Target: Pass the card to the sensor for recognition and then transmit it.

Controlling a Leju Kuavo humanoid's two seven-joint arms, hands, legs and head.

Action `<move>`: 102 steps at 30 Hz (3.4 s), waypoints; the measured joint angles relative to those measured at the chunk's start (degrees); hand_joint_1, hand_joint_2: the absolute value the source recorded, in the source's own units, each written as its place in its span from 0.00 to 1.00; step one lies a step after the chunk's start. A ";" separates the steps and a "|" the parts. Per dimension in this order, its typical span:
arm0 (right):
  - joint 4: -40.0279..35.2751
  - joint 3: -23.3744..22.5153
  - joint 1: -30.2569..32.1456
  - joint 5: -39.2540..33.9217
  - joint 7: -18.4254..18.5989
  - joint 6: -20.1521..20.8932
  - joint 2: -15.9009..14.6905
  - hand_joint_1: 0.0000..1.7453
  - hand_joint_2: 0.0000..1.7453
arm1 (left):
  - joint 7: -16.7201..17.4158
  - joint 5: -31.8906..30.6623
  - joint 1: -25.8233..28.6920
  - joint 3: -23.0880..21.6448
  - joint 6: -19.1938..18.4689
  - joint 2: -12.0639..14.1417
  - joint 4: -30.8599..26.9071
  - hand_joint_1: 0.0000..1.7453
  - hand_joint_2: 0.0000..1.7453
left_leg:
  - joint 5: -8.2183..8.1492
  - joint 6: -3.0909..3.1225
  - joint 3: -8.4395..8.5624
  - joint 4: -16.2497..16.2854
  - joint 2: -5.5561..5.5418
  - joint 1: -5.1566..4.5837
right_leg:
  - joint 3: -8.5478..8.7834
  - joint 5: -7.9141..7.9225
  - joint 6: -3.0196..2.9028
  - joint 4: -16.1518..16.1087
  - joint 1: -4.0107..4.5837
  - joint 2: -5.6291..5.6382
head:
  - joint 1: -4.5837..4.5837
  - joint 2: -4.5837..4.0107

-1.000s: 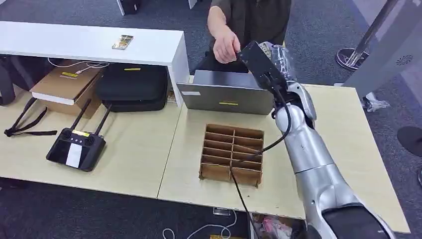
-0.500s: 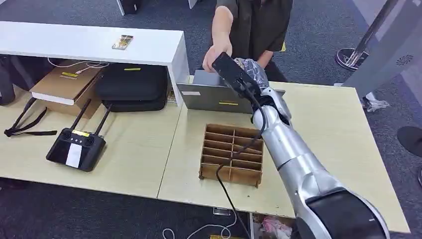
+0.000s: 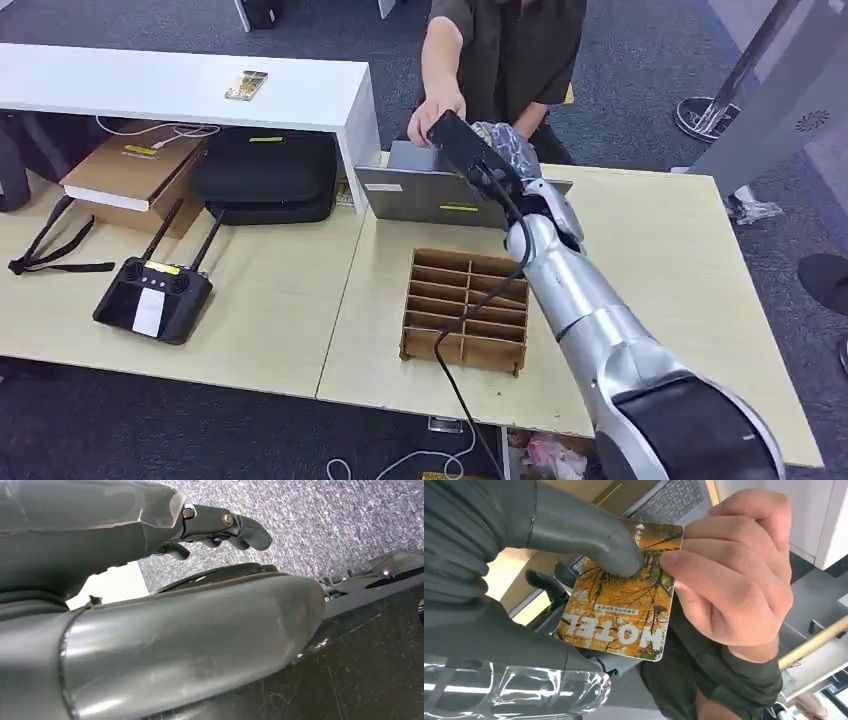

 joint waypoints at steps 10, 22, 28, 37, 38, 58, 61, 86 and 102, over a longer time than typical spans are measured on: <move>0.13 -0.68 0.02 -0.33 0.13 -0.92 -0.31 0.00 1.00 | 0.35 0.13 0.00 -0.33 0.13 0.00 0.00 0.00 0.00 | 0.00 0.00 -0.01 0.00 0.00 -0.01 | -0.02 0.00 0.00 -0.01 -0.01 0.01 | 0.00 0.00; -1.03 -1.84 1.43 0.17 -0.77 -2.32 -1.14 0.00 1.00 | 0.35 0.53 0.01 -1.07 0.50 0.00 0.00 0.00 0.00 | 0.00 0.00 -0.01 0.00 0.00 0.00 | -0.03 0.00 0.00 0.00 0.00 0.02 | 0.00 0.00; -1.97 -1.92 2.06 0.72 -0.79 -2.23 -1.42 0.00 1.00 | 0.28 0.85 0.07 -1.16 0.68 0.00 0.00 0.00 0.00 | 0.00 0.00 -0.01 0.00 0.00 0.00 | -0.03 0.00 0.00 0.00 0.00 0.02 | 0.00 0.00; -5.29 -2.58 3.35 1.77 -0.59 -2.23 -3.00 0.00 1.00 | -0.07 1.62 0.27 -1.16 1.71 0.00 0.00 0.00 0.00 | 0.00 0.00 -0.02 0.01 0.00 -0.01 | -0.03 0.00 0.00 -0.01 -0.01 0.02 | 0.00 0.00; -5.90 -2.77 3.56 1.90 -0.59 -2.23 -3.26 0.00 1.00 | -0.13 1.75 0.33 -1.16 1.79 0.00 0.00 0.00 0.00 | 0.00 0.00 -0.01 0.01 0.00 -0.01 | -0.03 0.00 0.00 -0.01 -0.01 0.02 | -0.02 0.00; -37.95 -14.95 21.02 9.12 0.94 -6.01 -19.30 0.00 1.00 | -1.99 3.78 1.99 -0.90 4.44 0.11 0.00 0.00 0.00 | -0.09 0.07 -0.05 0.04 -0.07 -0.01 | -0.01 -0.01 0.01 -0.10 -0.02 -0.07 | -0.02 0.00; -41.94 -16.61 25.82 9.59 0.98 -6.01 -21.22 0.00 1.00 | -1.99 4.33 2.00 -0.40 4.59 0.15 0.00 0.00 0.00 | -0.10 0.07 -0.04 0.04 -0.06 0.00 | -0.02 -0.01 0.01 -0.09 -0.02 -0.05 | 0.00 0.00; -61.00 -23.98 49.19 14.38 3.56 -6.14 -24.04 0.00 1.00 | -2.29 4.48 2.18 1.18 5.22 0.15 0.00 0.00 0.00 | -0.14 0.11 -0.09 0.02 -0.08 -0.01 | -0.01 -0.07 0.05 -0.09 -0.01 -0.12 | -0.02 0.00; -74.99 -25.86 68.00 16.81 6.89 -6.75 -17.40 0.00 1.00 | -1.66 4.31 3.45 1.84 4.07 0.11 0.00 0.00 0.00 | -0.25 0.16 -0.07 0.00 -0.06 -0.01 | 0.01 -0.21 0.10 -0.10 -0.02 -0.09 | 0.00 0.00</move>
